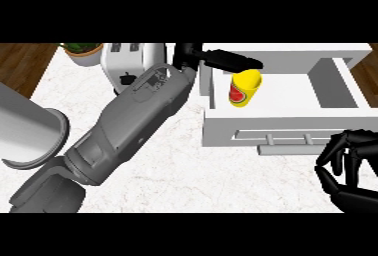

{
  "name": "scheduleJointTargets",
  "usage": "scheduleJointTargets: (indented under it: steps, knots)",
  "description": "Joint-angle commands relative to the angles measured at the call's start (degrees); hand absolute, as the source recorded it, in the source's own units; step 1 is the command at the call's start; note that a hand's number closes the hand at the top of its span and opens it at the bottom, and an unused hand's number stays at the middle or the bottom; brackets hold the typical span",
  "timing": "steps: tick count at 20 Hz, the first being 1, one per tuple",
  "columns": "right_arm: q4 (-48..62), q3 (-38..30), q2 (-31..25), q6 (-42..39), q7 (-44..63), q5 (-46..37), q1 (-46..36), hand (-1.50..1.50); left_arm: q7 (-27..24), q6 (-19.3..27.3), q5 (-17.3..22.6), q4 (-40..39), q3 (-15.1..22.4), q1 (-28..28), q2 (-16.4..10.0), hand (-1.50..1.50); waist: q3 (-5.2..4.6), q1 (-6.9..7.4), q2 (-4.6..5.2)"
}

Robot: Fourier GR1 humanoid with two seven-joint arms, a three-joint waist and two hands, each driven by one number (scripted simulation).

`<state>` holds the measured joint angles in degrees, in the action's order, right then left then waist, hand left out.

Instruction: Pick up the cup, place it into the drawer and close the drawer

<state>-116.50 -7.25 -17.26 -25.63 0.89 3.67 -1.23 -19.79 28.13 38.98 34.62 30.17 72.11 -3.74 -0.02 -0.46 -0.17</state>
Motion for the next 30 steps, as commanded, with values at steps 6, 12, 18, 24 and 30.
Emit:
scheduleJointTargets:
  steps: [6, 12, 18, 24, 30]
  knots:
    - [-0.87, 7.15, 2.52, 5.63, 5.16, -15.44, -2.09, 1.50, 5.95, -0.75, -0.74, 16.35, -2.39, -9.93, -9.91, -1.50, -0.02, 1.91, -0.29]
    - [9.09, 9.40, 2.60, 9.97, -3.53, -26.76, -3.82, 1.50, 5.99, -5.20, 0.17, 27.00, -4.78, -21.47, -17.80, -1.50, 0.00, 2.58, -0.16]
    - [18.98, 16.62, -1.65, 13.49, -8.82, -42.33, -5.71, 1.50, 5.44, -6.29, 0.50, 32.94, -5.62, -28.91, -20.15, -1.50, 0.02, 3.15, -0.04]
    - [34.81, 23.39, 2.12, 23.93, -10.23, -55.69, -10.97, 1.50, 6.35, -9.88, 1.53, 39.28, -8.55, -36.15, -26.56, -1.50, 0.07, 3.57, 0.25]
    - [60.67, 17.93, 6.46, 29.22, -15.28, -56.04, -28.20, 1.50, 4.72, -12.23, 1.37, 41.62, -11.57, -41.21, -27.21, -1.50, 0.08, 2.92, 0.67]
